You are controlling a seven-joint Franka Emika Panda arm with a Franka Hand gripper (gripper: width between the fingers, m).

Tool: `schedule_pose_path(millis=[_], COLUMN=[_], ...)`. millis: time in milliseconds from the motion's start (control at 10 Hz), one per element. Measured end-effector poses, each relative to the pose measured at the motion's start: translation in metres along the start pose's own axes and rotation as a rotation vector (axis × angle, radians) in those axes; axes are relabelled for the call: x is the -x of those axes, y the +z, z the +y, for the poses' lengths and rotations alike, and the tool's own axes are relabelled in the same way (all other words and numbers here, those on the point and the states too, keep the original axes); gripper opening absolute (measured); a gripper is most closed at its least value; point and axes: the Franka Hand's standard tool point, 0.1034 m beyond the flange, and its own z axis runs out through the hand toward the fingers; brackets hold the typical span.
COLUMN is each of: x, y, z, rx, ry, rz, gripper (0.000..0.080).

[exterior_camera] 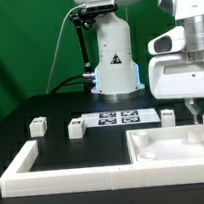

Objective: Assemble one leg

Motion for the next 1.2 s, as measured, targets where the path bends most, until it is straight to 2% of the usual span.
schedule_pose_path(millis=[300,400,500,600,800,1200], x=[-0.002,-0.006,-0.005,-0.004,-0.002,0.003], y=[0.000,-0.001,-0.001,-0.001,0.000,0.001], z=[0.002,0.006,0.009,0.012,0.012,0.007], rx=[0.001,-0.009,-0.026,-0.054,-0.105,-0.115], ry=[0.047,0.067,0.198,0.386,0.596,1.061], rz=[0.001,0.007,0.010,0.009,-0.018,-0.035], gripper=[0.0299,0.0299,0.0298,0.0297,0.0298,0.0298])
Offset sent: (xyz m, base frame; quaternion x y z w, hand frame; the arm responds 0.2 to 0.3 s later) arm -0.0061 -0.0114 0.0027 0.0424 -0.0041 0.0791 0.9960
